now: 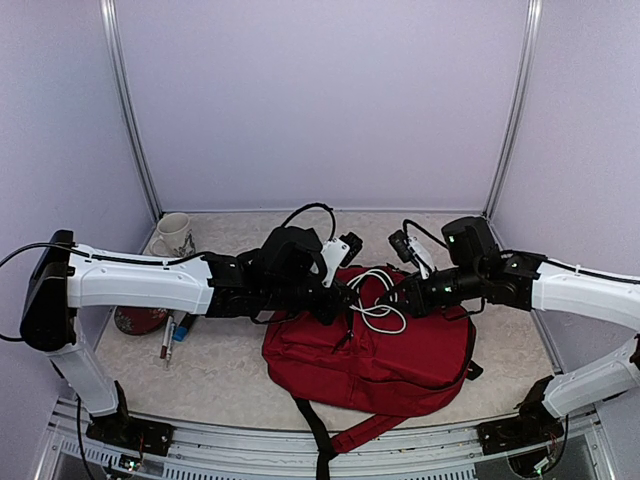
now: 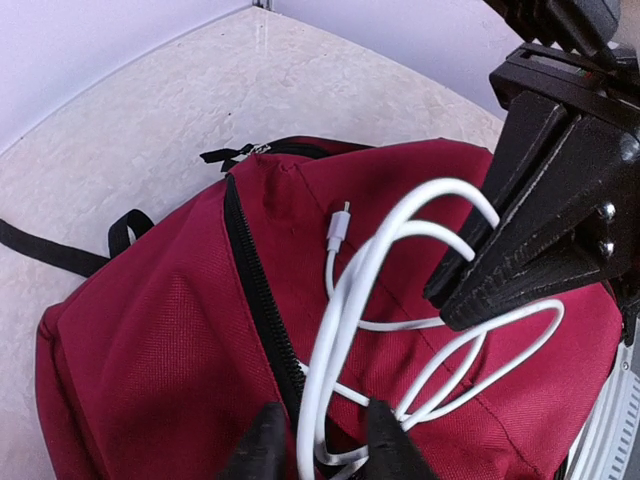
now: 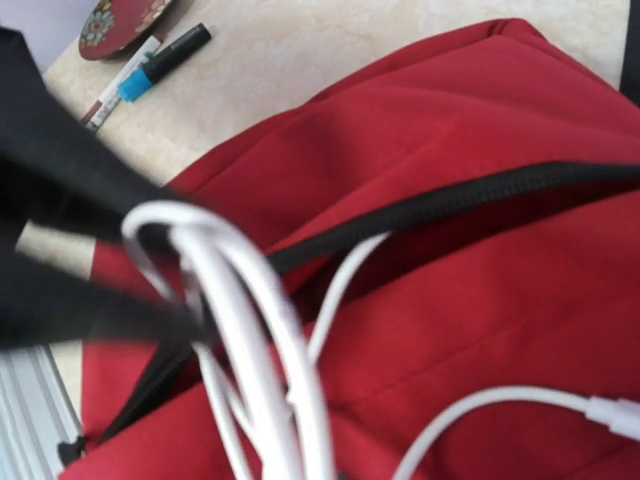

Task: Pack the student bag
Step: Pass from the left arm to the right, then pick up the lower front pocket of the student bag, then place the charger in the lower front pocket of the bag.

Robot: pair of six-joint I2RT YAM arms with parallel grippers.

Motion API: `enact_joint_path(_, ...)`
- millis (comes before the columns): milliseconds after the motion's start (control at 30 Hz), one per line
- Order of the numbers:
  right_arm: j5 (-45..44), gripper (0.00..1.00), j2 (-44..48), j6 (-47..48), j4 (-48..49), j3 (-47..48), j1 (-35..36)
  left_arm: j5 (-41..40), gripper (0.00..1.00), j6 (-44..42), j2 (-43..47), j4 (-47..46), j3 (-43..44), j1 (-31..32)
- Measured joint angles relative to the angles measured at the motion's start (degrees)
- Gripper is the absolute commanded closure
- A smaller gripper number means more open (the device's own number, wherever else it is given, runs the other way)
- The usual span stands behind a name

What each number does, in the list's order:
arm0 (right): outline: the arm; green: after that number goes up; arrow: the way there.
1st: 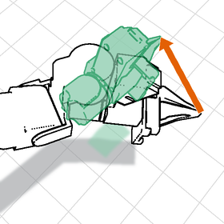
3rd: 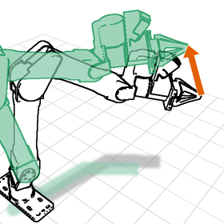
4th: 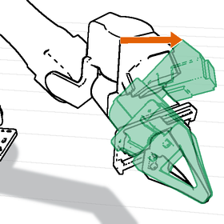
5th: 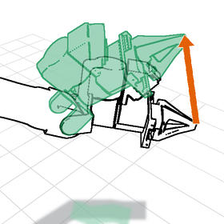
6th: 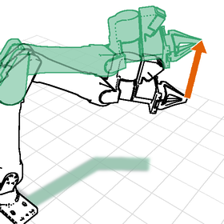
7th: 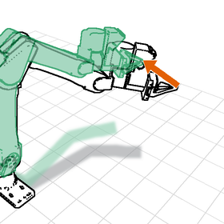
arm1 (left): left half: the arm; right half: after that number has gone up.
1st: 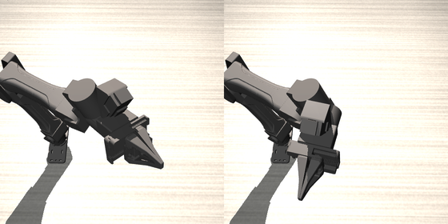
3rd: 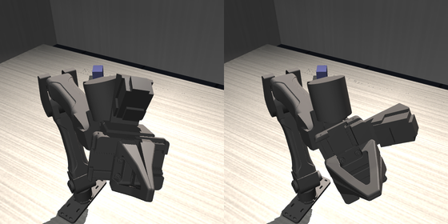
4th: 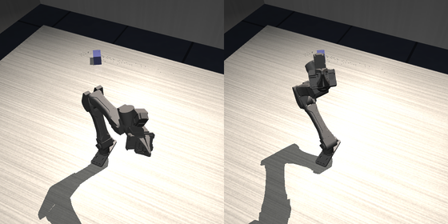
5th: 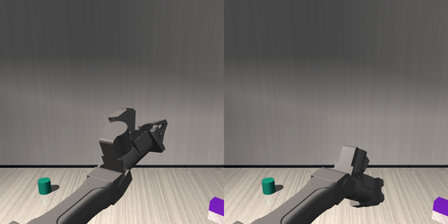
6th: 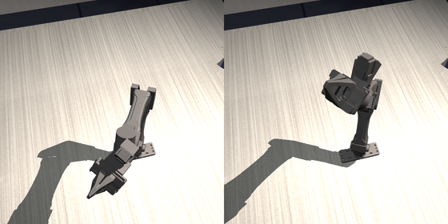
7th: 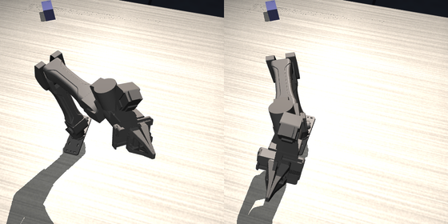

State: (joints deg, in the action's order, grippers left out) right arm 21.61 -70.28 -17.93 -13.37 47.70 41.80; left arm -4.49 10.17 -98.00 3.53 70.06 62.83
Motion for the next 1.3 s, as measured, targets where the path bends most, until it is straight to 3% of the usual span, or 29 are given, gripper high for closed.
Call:
enact_joint_path(167, 0.0, 1.00, 0.0, -2.8, -0.4, -0.3, -2.0, 0.6, 0.35, 0.1, 1.0, 0.1, 0.0, 0.0)
enact_joint_path(467, 2.8, 1.00, 0.6, -10.7, -1.0, -5.7, -8.1, -2.0, 0.38, 1.2, 1.4, 3.4, 3.6, -0.2)
enact_joint_path(567, 3.5, 1.00, 0.5, -12.3, -1.0, -5.7, -8.2, -3.8, 0.46, 1.5, -1.8, 6.1, 6.0, -0.3)
enact_joint_path(667, 4.6, 1.00, 0.0, -13.4, -0.9, -5.6, -8.2, -5.7, 0.60, 1.6, -4.1, 8.7, 6.5, -0.5)
enact_joint_path(733, 5.6, 1.00, -0.8, -14.0, -0.9, -5.5, -8.2, -6.8, 0.73, 1.7, -4.7, 10.0, 6.5, -0.7)
enact_joint_path(833, 7.2, 1.00, -2.6, -15.2, 0.0, -5.3, -8.2, -7.8, 1.00, 1.7, -4.8, 11.3, 6.7, -0.8)
enact_joint_path(1300, 9.7, 1.00, -18.1, -20.5, 10.5, 5.6, -1.9, -11.0, 1.00, -4.3, -4.1, 8.9, 9.3, 2.6)
